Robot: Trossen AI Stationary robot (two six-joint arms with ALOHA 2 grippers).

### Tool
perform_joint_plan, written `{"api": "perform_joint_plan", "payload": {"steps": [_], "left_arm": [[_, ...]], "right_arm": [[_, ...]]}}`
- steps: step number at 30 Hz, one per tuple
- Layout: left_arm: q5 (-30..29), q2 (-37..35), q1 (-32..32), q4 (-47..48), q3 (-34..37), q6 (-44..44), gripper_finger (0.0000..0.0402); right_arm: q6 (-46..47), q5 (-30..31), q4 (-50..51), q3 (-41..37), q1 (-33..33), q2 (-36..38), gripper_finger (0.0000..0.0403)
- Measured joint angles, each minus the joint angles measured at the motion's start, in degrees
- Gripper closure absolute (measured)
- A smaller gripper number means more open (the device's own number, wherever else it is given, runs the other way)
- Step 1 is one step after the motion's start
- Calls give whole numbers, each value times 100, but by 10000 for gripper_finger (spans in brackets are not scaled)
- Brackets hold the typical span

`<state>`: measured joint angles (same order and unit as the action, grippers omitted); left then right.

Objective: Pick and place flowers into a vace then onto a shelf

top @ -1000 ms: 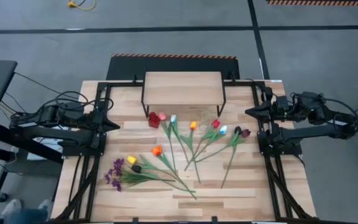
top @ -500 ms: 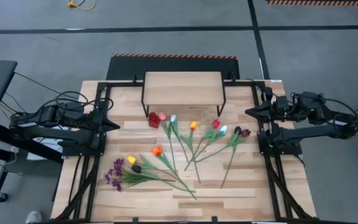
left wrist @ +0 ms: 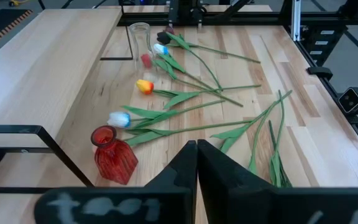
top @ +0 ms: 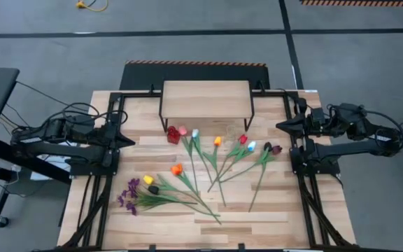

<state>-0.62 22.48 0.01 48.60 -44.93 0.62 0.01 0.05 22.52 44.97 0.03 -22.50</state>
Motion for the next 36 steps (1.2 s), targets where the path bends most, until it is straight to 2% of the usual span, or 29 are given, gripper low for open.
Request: {"api": "perform_joint_plan", "payload": {"steps": [14, 15, 20, 23, 30, 34, 36], "left_arm": [[2, 0, 2, 0, 0, 0, 401], [2, 2, 2, 0, 0, 0, 401], [0, 2, 1, -8, 0, -397, 401], [17, 0, 2, -103, 29, -525, 401], [206, 2, 0, -1321, 441, -239, 401], [831, 7, 0, -2397, 950, 440, 401], [1195, 28, 0, -2912, 1205, 490, 401]], "right_arm": [[-5, -2, 2, 2, -2, 0, 403], [-220, 10, 10, 0, 0, 0, 403], [-2853, 309, 35, 0, 17, 2, 403], [-3522, 306, 39, 0, 17, 2, 403], [-3550, 292, 17, 0, 10, 2, 403], [-2608, 284, -172, -10, -68, -5, 403], [-2221, 280, -492, -26, -119, -5, 403]]}}
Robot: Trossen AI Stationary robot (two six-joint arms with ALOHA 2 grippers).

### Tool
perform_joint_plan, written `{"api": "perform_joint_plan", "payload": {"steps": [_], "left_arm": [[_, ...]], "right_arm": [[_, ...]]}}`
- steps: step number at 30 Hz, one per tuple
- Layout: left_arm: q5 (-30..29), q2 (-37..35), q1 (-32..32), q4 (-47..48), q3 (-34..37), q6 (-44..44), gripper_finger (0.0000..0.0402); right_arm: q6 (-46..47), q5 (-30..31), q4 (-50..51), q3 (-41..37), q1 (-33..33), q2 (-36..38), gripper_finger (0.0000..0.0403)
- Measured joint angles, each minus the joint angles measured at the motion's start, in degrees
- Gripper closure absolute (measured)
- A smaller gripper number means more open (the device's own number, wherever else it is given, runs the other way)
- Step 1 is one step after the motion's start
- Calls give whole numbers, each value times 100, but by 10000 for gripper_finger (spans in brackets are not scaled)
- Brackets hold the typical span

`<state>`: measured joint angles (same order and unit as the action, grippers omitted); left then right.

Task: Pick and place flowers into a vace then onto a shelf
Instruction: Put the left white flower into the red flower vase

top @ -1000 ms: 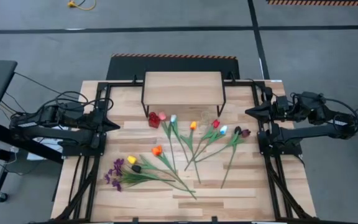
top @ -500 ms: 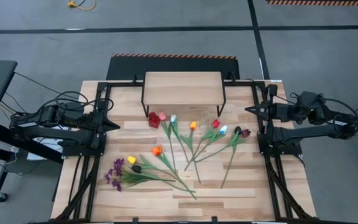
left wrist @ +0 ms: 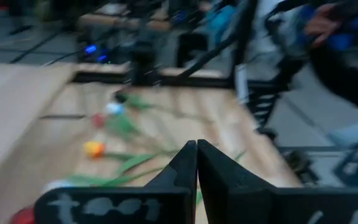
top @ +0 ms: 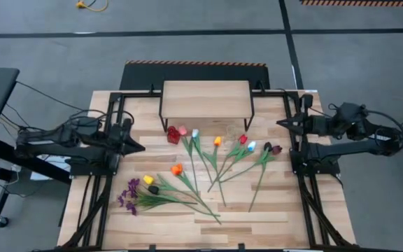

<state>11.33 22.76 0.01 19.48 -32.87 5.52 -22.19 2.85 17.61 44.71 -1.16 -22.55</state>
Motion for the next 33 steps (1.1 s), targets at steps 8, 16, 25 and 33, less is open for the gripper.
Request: {"api": "perform_joint_plan", "payload": {"steps": [8, 16, 25, 33], "left_arm": [[782, 14, 7, -2128, 874, -107, 401], [507, 14, 7, -2488, 985, -284, 401], [487, 12, 7, -2690, 985, -171, 401], [193, 14, 7, -2677, 985, -613, 401]], "right_arm": [[1730, -101, -976, 1, -229, -61, 403], [2538, -142, -1384, 0, -220, -537, 403], [2826, -166, -1264, 0, -274, -1539, 403], [3213, 32, -123, -2, -651, -2558, 370]]}}
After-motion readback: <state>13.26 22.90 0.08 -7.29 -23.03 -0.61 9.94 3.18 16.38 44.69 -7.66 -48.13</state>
